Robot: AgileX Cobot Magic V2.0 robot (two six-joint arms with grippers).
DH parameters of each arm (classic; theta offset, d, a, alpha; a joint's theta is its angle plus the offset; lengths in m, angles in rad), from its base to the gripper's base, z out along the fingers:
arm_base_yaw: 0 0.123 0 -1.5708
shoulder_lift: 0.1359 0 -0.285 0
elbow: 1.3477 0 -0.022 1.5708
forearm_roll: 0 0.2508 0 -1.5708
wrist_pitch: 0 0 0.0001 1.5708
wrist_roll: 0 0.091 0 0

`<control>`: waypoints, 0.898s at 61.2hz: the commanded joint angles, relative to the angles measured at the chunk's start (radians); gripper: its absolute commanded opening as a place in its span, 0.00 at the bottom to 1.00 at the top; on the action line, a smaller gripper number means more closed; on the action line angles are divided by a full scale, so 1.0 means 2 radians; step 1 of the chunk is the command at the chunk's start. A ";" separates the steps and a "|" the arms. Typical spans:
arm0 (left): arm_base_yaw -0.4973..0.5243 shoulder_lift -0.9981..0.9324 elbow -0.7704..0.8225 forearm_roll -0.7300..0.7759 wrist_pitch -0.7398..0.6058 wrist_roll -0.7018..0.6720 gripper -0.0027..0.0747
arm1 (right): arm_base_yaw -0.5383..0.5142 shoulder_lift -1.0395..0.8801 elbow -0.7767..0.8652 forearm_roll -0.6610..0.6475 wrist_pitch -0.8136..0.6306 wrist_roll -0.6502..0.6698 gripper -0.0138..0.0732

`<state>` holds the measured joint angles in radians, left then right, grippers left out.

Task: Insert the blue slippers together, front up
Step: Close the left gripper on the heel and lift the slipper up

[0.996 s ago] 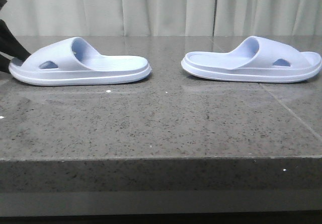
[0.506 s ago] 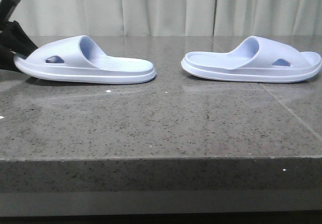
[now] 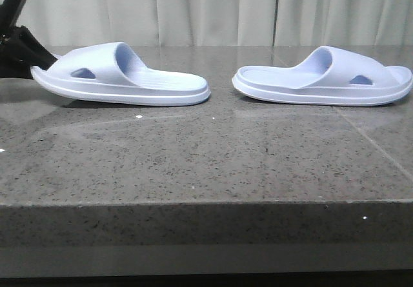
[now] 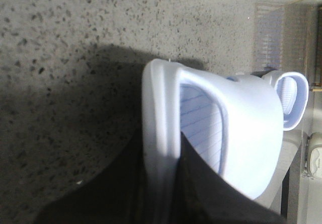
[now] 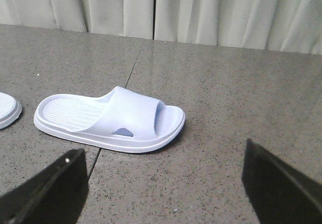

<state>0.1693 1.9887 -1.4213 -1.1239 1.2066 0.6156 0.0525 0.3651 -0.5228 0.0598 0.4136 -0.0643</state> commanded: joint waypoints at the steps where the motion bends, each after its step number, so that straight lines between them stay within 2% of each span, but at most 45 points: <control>1: -0.005 -0.045 -0.008 -0.037 0.042 -0.007 0.01 | -0.002 0.008 -0.019 -0.003 -0.038 -0.002 0.90; 29: 0.013 -0.136 -0.008 -0.046 0.042 -0.031 0.01 | -0.002 0.008 -0.019 -0.003 -0.038 -0.002 0.90; 55: 0.013 -0.170 -0.008 -0.077 0.042 -0.043 0.01 | -0.002 0.008 -0.019 -0.003 -0.038 -0.002 0.90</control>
<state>0.1951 1.7067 -1.4146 -1.1850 1.2064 0.5412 0.0525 0.3651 -0.5228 0.0598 0.4136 -0.0643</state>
